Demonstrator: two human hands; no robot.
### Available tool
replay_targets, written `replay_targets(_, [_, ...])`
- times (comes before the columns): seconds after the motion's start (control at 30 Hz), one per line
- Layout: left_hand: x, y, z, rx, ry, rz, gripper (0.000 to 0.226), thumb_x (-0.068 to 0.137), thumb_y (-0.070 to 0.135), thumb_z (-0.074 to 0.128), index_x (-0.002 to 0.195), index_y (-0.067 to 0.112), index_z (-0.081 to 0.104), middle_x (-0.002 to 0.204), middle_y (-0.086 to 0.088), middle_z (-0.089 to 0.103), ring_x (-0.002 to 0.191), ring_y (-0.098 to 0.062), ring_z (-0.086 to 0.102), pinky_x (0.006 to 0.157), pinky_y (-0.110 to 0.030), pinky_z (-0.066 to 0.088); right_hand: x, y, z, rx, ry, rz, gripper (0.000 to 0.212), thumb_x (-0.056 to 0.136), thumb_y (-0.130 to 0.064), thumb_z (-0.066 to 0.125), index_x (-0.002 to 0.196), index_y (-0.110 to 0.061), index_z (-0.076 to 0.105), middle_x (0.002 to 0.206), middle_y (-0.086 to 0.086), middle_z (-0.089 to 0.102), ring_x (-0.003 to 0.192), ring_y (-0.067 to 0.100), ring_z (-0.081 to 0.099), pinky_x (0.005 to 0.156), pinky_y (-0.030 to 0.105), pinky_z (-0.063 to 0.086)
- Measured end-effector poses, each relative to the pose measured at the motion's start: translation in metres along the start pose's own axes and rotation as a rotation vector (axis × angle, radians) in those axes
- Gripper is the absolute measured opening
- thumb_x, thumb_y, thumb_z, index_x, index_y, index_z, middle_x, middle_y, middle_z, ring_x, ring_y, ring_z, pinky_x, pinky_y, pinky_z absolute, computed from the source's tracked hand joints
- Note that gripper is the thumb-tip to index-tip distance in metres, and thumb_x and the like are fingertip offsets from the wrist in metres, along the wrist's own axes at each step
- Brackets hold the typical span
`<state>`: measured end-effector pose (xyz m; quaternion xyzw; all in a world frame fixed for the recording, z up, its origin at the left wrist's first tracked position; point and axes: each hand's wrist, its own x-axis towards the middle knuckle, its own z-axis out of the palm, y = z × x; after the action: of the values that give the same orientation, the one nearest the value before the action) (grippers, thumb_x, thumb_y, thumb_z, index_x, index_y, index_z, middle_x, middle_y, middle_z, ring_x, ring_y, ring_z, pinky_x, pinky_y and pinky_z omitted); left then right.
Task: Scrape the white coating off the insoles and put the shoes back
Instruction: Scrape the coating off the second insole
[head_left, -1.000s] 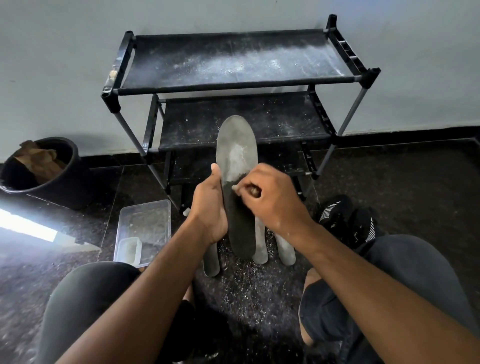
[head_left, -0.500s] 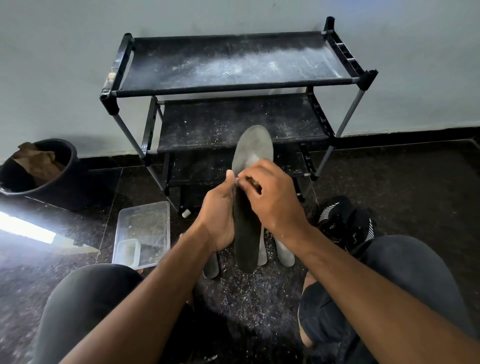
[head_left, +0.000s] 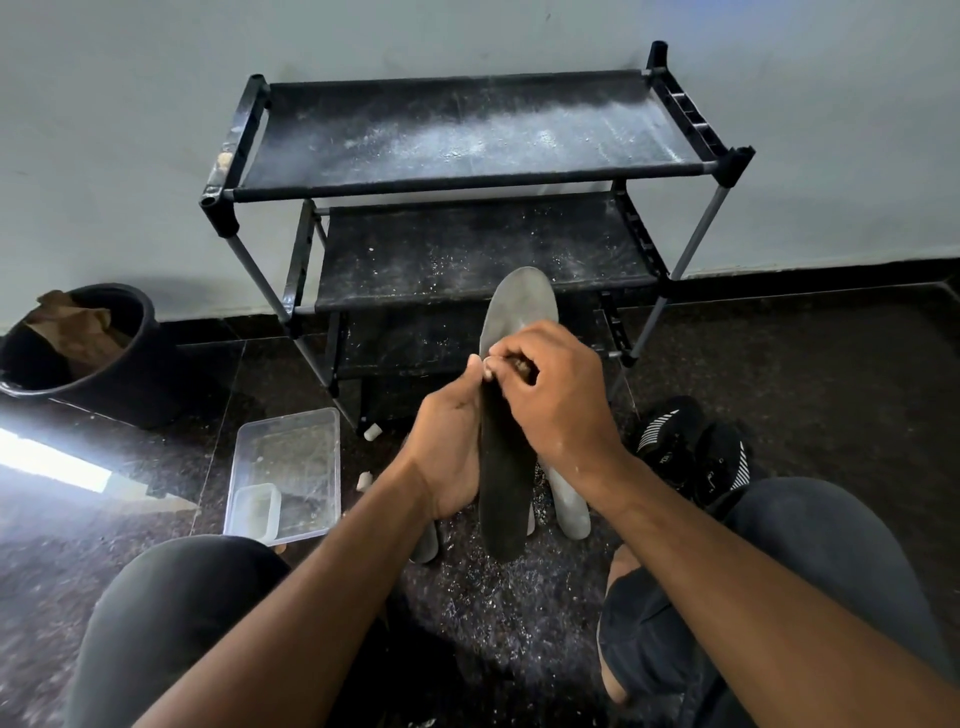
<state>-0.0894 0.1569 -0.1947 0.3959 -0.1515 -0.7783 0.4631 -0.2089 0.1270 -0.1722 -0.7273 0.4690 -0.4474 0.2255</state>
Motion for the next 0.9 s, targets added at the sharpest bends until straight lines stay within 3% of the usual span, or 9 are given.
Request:
replay_targets(0.1, [-0.001,0.008,-0.001,-0.017,0.007,0.027,0.061,0.109,0.054,0.031,0.131,0.009,0.066,0.123,-0.017,0.071,0.114,-0.029,0.07,0.097,-0.043,0.056,-0.005,-0.003,0.001,0.01,-0.108,-0.013,0.006,0.081,-0.002,0.075,0.083,-0.007,0.075,0.083,0.001,0.066,0.074,0.007,0.061,0.07,0.018,0.051])
replay_targets(0.23, [-0.002,0.019,-0.008,-0.024,0.037,0.085,0.064,0.11,0.053,0.028,0.138,0.005,0.061,0.133,-0.019,0.068,0.123,-0.029,0.067,0.102,-0.041,0.051,-0.013,-0.007,0.003,0.021,-0.314,-0.021,0.004,0.079,-0.009,0.077,0.077,-0.012,0.075,0.08,-0.006,0.066,0.075,0.005,0.06,0.087,0.026,0.049])
replay_targets(0.37, [-0.002,0.012,-0.004,-0.016,0.03,0.064,0.062,0.109,0.054,0.029,0.133,0.01,0.065,0.121,-0.015,0.073,0.113,-0.027,0.071,0.098,-0.043,0.054,-0.004,-0.001,0.001,-0.031,-0.225,-0.044,0.004,0.082,-0.004,0.076,0.082,-0.007,0.073,0.082,-0.001,0.063,0.074,0.009,0.059,0.07,0.022,0.049])
replay_targets(0.5, [0.0,0.002,0.0,0.005,-0.001,0.016,0.06,0.109,0.056,0.029,0.126,0.013,0.067,0.114,-0.014,0.075,0.109,-0.027,0.071,0.101,-0.045,0.051,0.001,0.003,-0.003,-0.009,-0.097,-0.039,0.008,0.081,0.001,0.075,0.085,-0.005,0.074,0.085,0.003,0.065,0.076,0.008,0.061,0.069,0.014,0.049])
replay_targets(0.67, [0.002,0.022,-0.011,0.012,0.039,0.101,0.068,0.109,0.056,0.025,0.142,0.007,0.059,0.137,-0.019,0.066,0.126,-0.031,0.064,0.105,-0.044,0.049,-0.009,-0.007,-0.001,0.092,-0.327,-0.045,0.005,0.078,-0.004,0.079,0.078,-0.009,0.077,0.081,-0.004,0.068,0.071,0.004,0.063,0.071,0.018,0.051])
replay_targets(0.77, [0.003,0.03,-0.016,-0.018,0.066,0.144,0.07,0.109,0.058,0.02,0.146,0.008,0.054,0.147,-0.02,0.058,0.133,-0.033,0.057,0.108,-0.044,0.049,-0.013,-0.01,-0.002,0.103,-0.458,-0.023,0.006,0.077,-0.007,0.078,0.072,-0.01,0.075,0.076,-0.006,0.068,0.071,0.007,0.063,0.082,0.024,0.052])
replay_targets(0.9, [0.003,0.026,-0.014,-0.037,0.06,0.14,0.07,0.109,0.059,0.024,0.144,0.008,0.056,0.144,-0.019,0.061,0.133,-0.031,0.059,0.108,-0.044,0.049,-0.011,-0.011,0.001,0.078,-0.351,-0.032,0.005,0.079,-0.006,0.077,0.077,-0.009,0.073,0.078,-0.002,0.064,0.069,0.01,0.06,0.069,0.022,0.05])
